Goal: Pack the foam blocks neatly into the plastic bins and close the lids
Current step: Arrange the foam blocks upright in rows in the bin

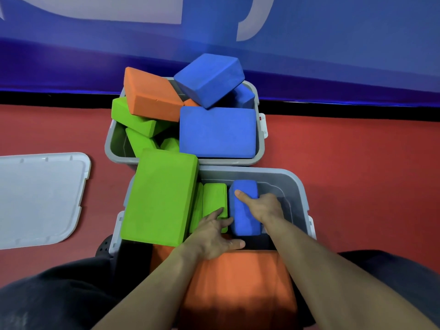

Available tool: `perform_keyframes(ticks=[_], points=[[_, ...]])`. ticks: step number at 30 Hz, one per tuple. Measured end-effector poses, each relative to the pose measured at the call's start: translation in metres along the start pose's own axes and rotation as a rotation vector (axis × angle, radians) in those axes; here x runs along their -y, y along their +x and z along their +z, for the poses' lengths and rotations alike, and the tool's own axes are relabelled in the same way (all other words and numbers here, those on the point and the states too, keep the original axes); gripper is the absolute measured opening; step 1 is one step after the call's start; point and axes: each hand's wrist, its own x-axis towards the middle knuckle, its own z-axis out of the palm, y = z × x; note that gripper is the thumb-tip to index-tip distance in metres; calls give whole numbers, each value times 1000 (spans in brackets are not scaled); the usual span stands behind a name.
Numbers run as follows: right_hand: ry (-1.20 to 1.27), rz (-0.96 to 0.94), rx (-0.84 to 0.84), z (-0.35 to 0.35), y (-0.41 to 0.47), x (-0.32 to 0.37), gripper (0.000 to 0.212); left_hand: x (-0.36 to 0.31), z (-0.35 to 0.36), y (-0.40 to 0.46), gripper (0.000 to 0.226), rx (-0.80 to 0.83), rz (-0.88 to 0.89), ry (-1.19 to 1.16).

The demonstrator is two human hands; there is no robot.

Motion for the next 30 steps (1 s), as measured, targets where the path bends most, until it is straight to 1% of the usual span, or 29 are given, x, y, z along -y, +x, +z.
perform_keyframes(ticks=[3,5,7,9,11,12,14,15,16,19,21,23,25,27,28,30], points=[[28,-47,67,1,1,1,64,1,-1,4,82,-11,-26,4],[114,-54,132,1,-1,-1,47,4,0,5,81,-9,-37,6],[222,-36,214,0,-4,-2,39,6,3,6,81,-24,-44,27],[250,-32,239,1,-3,-2,36,5,5,6,82,-34,-47,96],[265,-5,235,6,2,0,40,5,7,6,86,-39,-44,151],[261,10,224,9,3,1,47,6,8,5,89,-39,-44,152],[250,16,188,14,10,-2,69,8,7,6,93,-37,-35,142],[248,21,178,18,16,-7,75,9,6,7,92,-30,-34,151],[250,27,173,22,19,-9,73,9,5,7,90,-19,-35,177],[241,40,173,28,17,-12,48,8,5,7,82,7,-42,263],[272,36,179,31,18,-15,38,8,7,9,80,7,-49,264],[293,38,181,31,20,-15,34,9,7,11,78,-5,-55,231],[280,33,189,30,23,-17,38,11,8,12,77,-6,-56,213],[226,12,192,28,22,-17,45,9,7,14,75,1,-52,193],[185,-8,199,26,22,-17,55,9,4,15,75,-4,-48,184],[67,-36,197,15,19,-12,90,6,-2,17,75,-11,-40,161]])
